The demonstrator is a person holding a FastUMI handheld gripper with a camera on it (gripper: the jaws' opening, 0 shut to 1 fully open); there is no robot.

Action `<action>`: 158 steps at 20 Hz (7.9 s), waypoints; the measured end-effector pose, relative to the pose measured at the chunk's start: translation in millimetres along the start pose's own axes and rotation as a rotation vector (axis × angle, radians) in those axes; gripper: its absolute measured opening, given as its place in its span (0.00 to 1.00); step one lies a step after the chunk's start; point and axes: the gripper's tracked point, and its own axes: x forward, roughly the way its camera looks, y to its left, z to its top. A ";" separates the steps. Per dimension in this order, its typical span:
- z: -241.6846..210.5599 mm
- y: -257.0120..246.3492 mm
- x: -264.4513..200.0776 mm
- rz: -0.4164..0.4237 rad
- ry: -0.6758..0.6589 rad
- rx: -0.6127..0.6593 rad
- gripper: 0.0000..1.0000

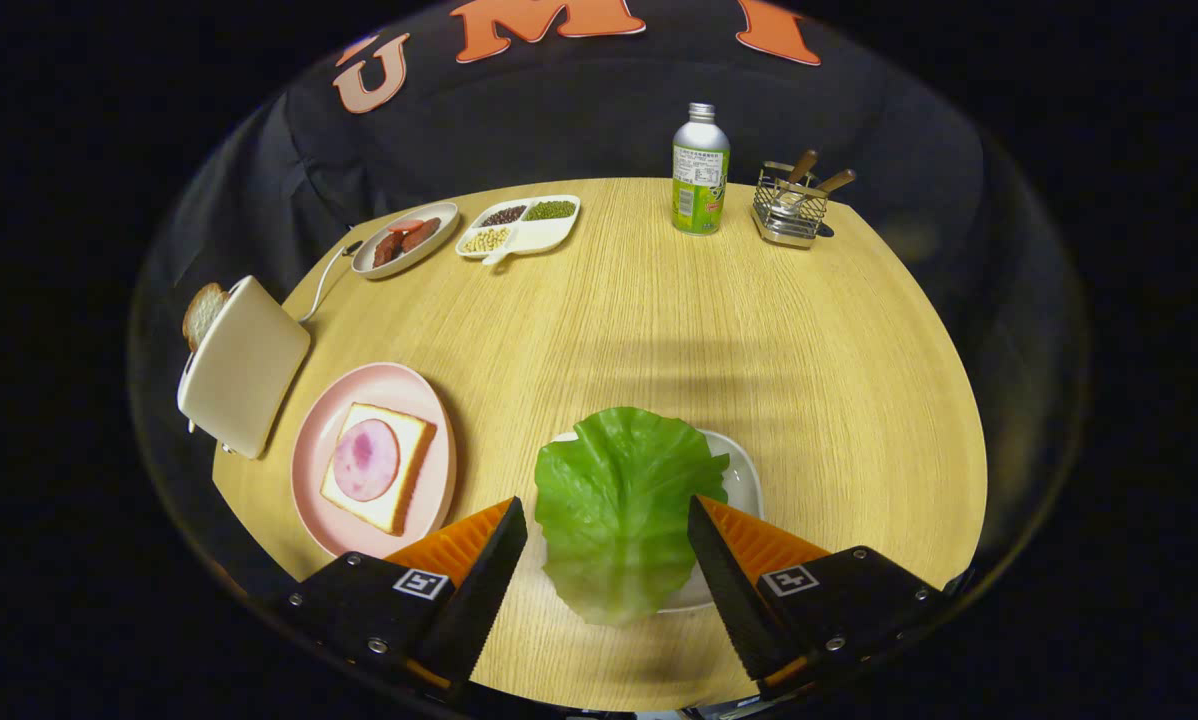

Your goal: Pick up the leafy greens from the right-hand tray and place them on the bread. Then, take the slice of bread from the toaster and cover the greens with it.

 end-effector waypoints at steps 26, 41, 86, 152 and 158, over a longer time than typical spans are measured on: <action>-14.9 -15.5 41.1 -0.032 0.018 -0.059 0.24; 27.0 23.0 -8.5 0.062 -0.161 -0.096 0.06; 15.2 213.8 19.7 0.347 -0.070 -0.387 0.38; 184.6 503.1 -59.7 0.455 -0.089 -0.376 0.96; 180.9 503.0 -31.5 0.402 0.020 -0.317 0.78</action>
